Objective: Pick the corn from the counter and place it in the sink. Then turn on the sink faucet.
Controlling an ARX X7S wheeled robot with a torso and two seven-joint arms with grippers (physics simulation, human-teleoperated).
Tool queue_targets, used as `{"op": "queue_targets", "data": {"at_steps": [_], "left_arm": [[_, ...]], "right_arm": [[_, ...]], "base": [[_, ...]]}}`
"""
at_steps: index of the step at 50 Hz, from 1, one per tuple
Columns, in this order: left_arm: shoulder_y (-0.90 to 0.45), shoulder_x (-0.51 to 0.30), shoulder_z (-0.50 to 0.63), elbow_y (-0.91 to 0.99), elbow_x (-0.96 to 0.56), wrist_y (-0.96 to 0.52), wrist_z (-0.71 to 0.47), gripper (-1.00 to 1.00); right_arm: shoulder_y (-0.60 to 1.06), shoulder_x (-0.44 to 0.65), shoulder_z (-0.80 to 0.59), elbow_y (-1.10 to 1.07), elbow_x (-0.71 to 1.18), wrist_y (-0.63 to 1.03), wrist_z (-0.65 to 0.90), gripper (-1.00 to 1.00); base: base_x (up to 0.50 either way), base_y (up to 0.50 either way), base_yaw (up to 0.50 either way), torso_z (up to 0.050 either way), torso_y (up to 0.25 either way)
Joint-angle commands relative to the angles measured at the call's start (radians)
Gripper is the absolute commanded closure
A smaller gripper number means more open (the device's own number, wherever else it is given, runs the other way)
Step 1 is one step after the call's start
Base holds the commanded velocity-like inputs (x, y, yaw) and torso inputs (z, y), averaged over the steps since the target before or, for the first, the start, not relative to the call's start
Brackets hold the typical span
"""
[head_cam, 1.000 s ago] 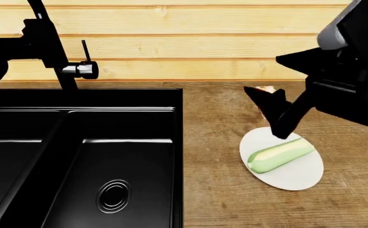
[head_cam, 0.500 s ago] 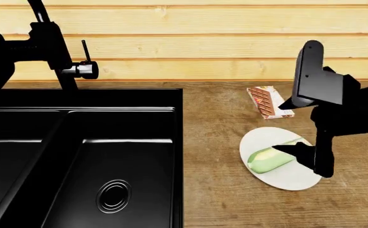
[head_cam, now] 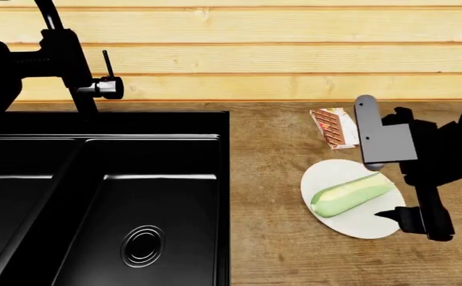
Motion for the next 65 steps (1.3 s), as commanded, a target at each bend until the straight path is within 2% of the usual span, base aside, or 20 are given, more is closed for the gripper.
{"op": "queue_targets", "data": {"at_steps": [1,18,30,65], "left_arm": [[-0.004,0.004,0.009,-0.009,0.01,0.004,0.007,-1.0],[0.011,-0.003,0.007,-0.002,0.01,0.016,0.009,-1.0],[0.021,-0.007,0.009,-0.005,0.019,0.024,0.017,-1.0],[0.033,-0.015,0.015,-0.006,0.028,0.041,0.027,-1.0]], "right_arm": [[0.002,-0.073,-0.006,0.097,-0.011,-0.072,0.0,-1.0],[-0.001,-0.146,-0.033,0.169,-0.042,-0.056,0.021,-1.0],[-0.029,-0.15,-0.053,0.171,-0.039,-0.11,0.019,-1.0],[-0.059,-0.192,-0.081,0.195,-0.033,-0.132,0.022,-1.0]], "base": [[0.0,0.0,0.0,0.0,0.0],[0.0,0.0,0.0,0.0,0.0],[0.0,0.0,0.0,0.0,0.0],[0.0,0.0,0.0,0.0,0.0]]}}
